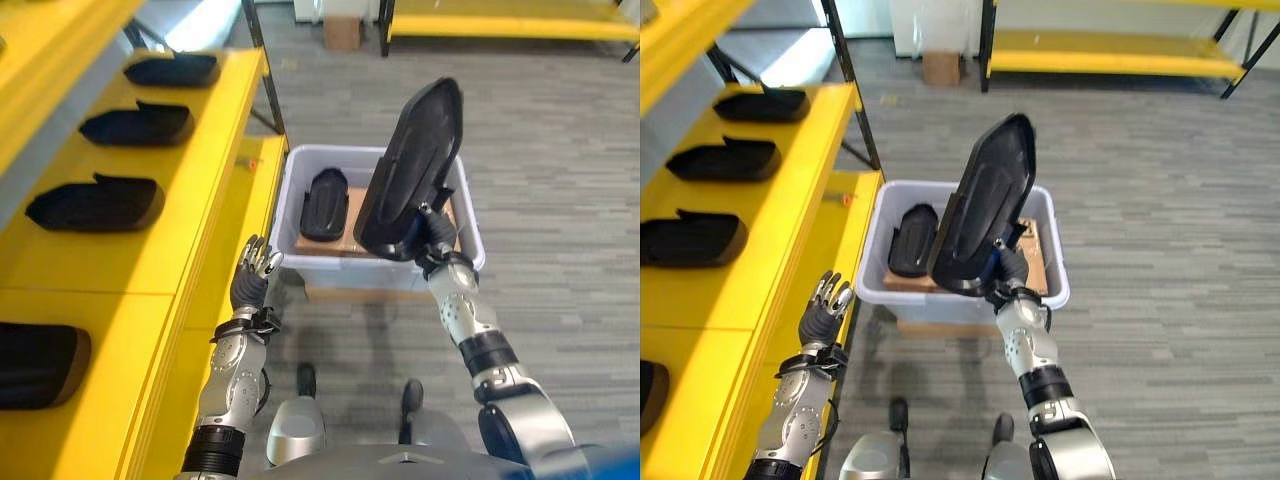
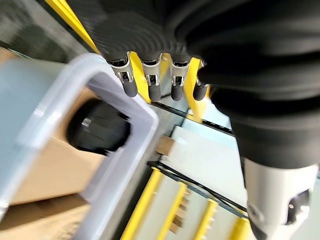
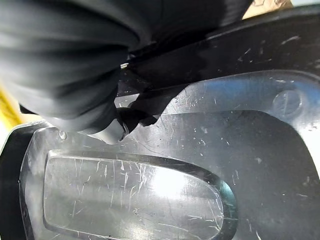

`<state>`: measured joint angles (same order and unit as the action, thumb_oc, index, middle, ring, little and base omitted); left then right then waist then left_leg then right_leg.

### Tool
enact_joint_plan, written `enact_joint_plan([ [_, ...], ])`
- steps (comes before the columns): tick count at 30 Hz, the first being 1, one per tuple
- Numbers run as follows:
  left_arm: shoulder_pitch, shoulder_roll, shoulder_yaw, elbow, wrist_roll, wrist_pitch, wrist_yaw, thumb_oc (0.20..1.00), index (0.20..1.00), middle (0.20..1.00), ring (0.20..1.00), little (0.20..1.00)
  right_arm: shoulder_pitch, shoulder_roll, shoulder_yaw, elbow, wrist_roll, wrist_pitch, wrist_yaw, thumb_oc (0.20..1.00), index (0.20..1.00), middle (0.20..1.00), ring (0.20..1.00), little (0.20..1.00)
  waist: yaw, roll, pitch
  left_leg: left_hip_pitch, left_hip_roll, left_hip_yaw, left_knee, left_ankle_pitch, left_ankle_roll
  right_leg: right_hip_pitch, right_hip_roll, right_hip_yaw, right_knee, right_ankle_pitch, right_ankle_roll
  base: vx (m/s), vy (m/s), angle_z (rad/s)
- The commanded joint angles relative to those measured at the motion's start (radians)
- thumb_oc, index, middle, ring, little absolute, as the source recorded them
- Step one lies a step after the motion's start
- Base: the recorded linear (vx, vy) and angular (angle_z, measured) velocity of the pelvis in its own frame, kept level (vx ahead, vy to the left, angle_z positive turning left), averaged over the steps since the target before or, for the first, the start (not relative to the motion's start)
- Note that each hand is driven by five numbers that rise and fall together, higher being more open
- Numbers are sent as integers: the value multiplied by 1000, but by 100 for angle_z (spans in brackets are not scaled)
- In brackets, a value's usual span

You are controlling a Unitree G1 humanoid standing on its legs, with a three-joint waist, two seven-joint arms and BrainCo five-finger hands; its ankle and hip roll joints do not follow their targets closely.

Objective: Move parts from the plastic box to the shelf.

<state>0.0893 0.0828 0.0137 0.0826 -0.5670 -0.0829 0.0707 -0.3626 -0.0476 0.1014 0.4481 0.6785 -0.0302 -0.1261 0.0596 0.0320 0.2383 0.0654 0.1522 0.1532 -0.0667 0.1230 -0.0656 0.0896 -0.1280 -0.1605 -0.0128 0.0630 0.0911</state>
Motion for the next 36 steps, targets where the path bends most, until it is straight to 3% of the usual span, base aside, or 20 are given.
enact_joint_plan([
  [1,3,38,8,-40,23,-21,-34,1000,1000,1000,1000,1000,-101,38,-7,-71,-48,-44,94,200,200,200,200,200,26,-31,-18,29,98,-16,59,-40,-63,-30,32,32,130,-100,-56,-8,-259,-2],
  [3,19,23,18,-44,21,-19,-38,1000,1000,1000,1000,1000,-91,32,9,-79,-47,-44,100,200,200,200,200,200,29,-25,-30,29,113,-30,70,-22,-65,-12,48,23,137,-118,-67,-13,-285,8],
  [4,42,-5,36,-42,13,-16,-36,1000,1000,1000,1000,1000,-89,26,59,-93,-50,-42,118,200,200,200,200,200,45,-9,-29,23,141,-57,72,36,-74,1,75,-1,155,-137,-82,-30,-298,21],
  [6,51,-15,36,-44,10,-16,-37,1000,1000,1000,1000,1000,-80,20,59,-111,-49,-41,117,200,200,200,200,200,43,-6,-26,16,143,-66,70,47,-75,3,78,-11,157,-140,-85,-75,-221,52],
  [7,66,-31,37,-44,8,-17,-34,1000,1000,1000,1000,1000,-73,12,66,-141,-47,-49,116,200,200,200,200,200,48,2,-13,-25,147,-63,79,94,-78,8,74,-55,154,-141,-89,-201,-290,103],
  [8,66,-34,30,-36,11,-20,-29,1000,1000,1000,1000,1000,-57,2,64,-187,-45,-57,112,200,200,200,200,200,42,-13,6,-107,129,15,208,91,-60,7,53,-107,155,-133,-96,-319,-375,183],
  [9,76,-46,33,-29,22,-23,-31,1000,1000,1000,1000,1000,-32,9,66,-201,-32,-61,114,200,200,200,200,200,40,-29,2,-85,146,106,325,22,-54,-6,24,-156,159,-115,-96,-263,-295,279],
  [11,85,-54,29,-40,21,-22,-33,1000,1000,1000,1000,1000,-11,32,55,-209,-28,-60,117,200,200,200,200,200,29,-31,-9,12,176,169,381,-34,-44,-6,3,-232,201,-133,-97,-112,-104,242],
  [13,53,-38,13,-18,26,-20,-30,1000,1000,1000,1000,1000,14,36,22,-218,-39,-64,113,200,200,200,200,200,-6,-22,-18,98,191,214,355,-64,-59,-4,-29,-312,262,-174,-80,-42,107,169],
  [14,17,-21,-11,4,28,-22,-35,1000,1000,1000,1000,1000,32,48,-8,-223,-21,-67,108,200,200,200,200,200,-32,-13,-28,138,185,260,254,-70,-64,-3,-54,-369,289,-183,-70,-19,239,229],
  [16,18,-7,-14,-23,50,-26,-36,1000,1000,1000,1000,1000,48,68,-28,-239,-20,-73,106,200,200,200,200,200,-15,-22,-23,116,111,217,231,-139,-51,24,-85,-385,256,-154,-55,19,284,223],
  [18,15,3,-6,-18,54,-31,-32,1000,1000,1000,1000,1000,50,80,-32,-252,-27,-75,106,200,200,200,200,200,-3,-30,-24,120,54,228,176,-190,-35,28,-111,-403,230,-113,-33,-27,259,29],
  [26,-11,23,31,-29,85,-58,-8,1000,1000,1000,1000,1000,1,146,5,-242,-47,-83,116,200,200,200,200,200,72,-42,0,80,-71,132,177,-252,25,47,-200,-417,228,-38,14,-13,329,21],
  [29,-27,34,44,-27,89,-70,1,1000,1000,1000,1000,1000,-41,180,28,-216,-31,-87,116,200,200,200,200,200,107,-42,10,78,-109,119,196,-283,51,54,-250,-407,266,-10,32,14,327,31],
  [31,-65,54,37,-9,95,-80,3,1000,1000,1000,1000,1000,-36,177,39,-231,-33,-95,108,200,200,200,200,200,97,-46,13,63,-139,85,197,-283,80,21,-264,-293,300,23,17,-23,380,2],
  [32,-83,64,25,10,95,-81,0,1000,1000,1000,1000,1000,-28,164,57,-241,-33,-104,102,200,200,200,200,200,66,-39,12,68,-144,48,189,-284,91,-48,-203,-137,349,15,7,-29,247,73],
  [35,-96,70,11,24,86,-79,-5,1000,1000,1000,1000,1000,-20,147,60,-243,-19,-102,101,200,200,200,200,200,3,-18,28,96,-165,-21,181,-300,100,-196,-120,29,329,37,-1,104,126,119],
  [36,-106,67,5,36,84,-81,-4,1000,1000,1000,1000,1000,-19,144,59,-247,-20,-103,101,200,200,200,200,200,-25,-17,33,104,-176,-53,181,-309,101,-244,-86,120,264,60,5,231,-14,53],
])
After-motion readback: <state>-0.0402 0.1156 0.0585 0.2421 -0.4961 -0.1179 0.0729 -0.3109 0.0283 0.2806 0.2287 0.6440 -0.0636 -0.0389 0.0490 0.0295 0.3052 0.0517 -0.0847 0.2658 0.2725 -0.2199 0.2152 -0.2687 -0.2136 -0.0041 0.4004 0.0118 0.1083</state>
